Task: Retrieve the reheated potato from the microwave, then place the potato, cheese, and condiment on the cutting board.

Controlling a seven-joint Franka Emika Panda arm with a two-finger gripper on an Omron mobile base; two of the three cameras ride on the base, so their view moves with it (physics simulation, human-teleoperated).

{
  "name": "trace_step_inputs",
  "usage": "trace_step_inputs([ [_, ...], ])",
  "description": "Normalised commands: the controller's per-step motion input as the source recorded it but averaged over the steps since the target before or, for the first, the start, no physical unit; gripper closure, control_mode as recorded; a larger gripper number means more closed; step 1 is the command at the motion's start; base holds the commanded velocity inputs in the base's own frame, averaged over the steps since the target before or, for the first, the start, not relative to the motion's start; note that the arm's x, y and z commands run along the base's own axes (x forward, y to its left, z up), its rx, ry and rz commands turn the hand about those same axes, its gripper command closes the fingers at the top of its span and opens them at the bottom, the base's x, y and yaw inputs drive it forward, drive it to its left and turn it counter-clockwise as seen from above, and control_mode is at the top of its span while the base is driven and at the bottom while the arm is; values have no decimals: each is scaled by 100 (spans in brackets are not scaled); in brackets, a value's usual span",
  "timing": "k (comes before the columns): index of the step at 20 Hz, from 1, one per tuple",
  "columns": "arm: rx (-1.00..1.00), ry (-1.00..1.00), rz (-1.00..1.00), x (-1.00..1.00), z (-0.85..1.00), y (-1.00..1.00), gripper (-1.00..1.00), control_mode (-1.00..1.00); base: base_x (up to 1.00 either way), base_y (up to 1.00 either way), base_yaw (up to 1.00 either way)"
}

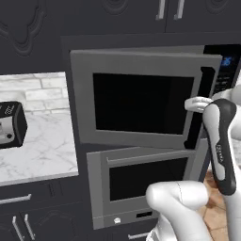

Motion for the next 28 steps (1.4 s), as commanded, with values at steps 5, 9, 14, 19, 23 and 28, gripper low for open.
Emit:
trace_step_inputs([
  [5, 0, 0, -1, -90, 18, 0, 100, -100, 0, 0, 0],
  [9, 0, 0, -1, -88, 19, 0, 100, -100, 0, 0, 0],
  [14, 0, 0, -1, -90, 18, 0, 100, -100, 0, 0, 0],
  [19, 0, 5, -1, -83, 19, 0, 100, -100, 0, 0, 0],
  [23, 0, 2, 0, -84, 16, 0, 100, -100, 0, 0, 0],
  [28, 0, 0, 0, -76, 10, 7, -100, -100, 0, 0, 0],
])
